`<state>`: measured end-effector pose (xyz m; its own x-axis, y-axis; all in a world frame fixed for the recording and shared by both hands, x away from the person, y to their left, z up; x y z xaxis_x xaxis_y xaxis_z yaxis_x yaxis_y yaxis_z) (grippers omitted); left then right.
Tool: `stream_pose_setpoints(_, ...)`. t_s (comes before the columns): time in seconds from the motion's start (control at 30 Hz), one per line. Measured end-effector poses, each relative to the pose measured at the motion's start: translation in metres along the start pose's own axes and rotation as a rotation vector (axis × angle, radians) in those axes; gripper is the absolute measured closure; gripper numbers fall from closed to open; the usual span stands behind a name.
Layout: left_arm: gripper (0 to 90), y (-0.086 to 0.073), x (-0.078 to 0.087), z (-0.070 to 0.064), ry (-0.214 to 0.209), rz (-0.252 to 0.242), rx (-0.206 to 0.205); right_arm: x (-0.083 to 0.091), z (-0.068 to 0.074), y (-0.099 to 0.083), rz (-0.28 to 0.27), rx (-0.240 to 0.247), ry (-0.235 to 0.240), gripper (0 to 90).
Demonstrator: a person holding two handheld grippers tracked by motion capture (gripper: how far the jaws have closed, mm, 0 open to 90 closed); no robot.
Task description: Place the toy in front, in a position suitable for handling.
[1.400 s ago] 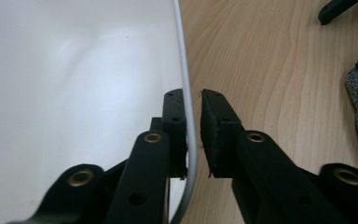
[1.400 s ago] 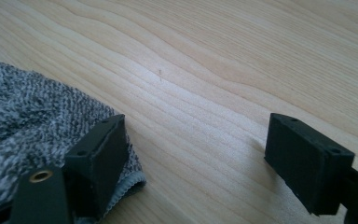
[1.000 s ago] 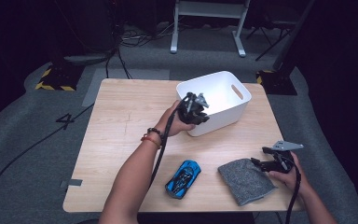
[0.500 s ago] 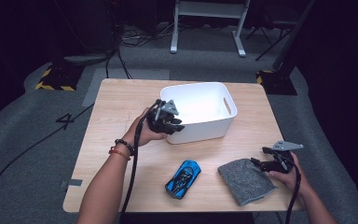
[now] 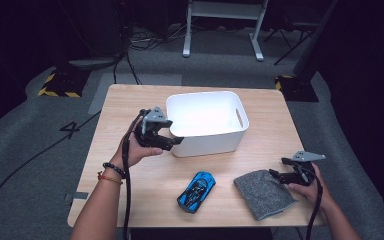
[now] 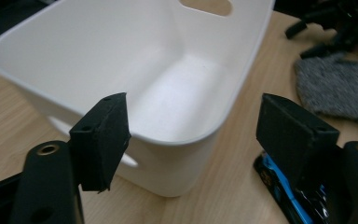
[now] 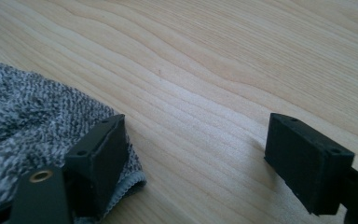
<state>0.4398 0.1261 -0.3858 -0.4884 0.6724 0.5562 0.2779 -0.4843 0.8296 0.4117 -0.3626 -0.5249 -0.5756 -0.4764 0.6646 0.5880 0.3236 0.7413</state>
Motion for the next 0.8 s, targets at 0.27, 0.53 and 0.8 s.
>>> stream_pose_setpoints(0.27,22.8,0.001,-0.003,0.023,0.226,-0.032,0.152,0.0,0.0,0.0,0.0,0.0,0.001,20.8)
stream_pose_setpoints(0.53,26.9,0.002,-0.043,0.038,0.249,0.096,0.178,0.0,0.0,0.0,0.0,0.0,-0.001,20.8)
stream_pose_setpoints(0.8,40.2,0.006,-0.069,0.043,0.23,0.107,0.184,0.0,0.0,0.0,0.0,0.0,0.0,20.8)
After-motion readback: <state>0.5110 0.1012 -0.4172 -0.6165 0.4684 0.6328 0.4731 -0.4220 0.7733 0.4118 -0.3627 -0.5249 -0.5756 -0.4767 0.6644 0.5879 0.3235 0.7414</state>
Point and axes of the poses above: each handheld gripper's, and its own axes: x roughly backward along the jaws, y roughly out of its top, z roughly to its left, the point moved 3 cm from there along -x, roughly forward along the jaws, and after that the axes turned 7 degrees about -x, right-handed, at the moved point
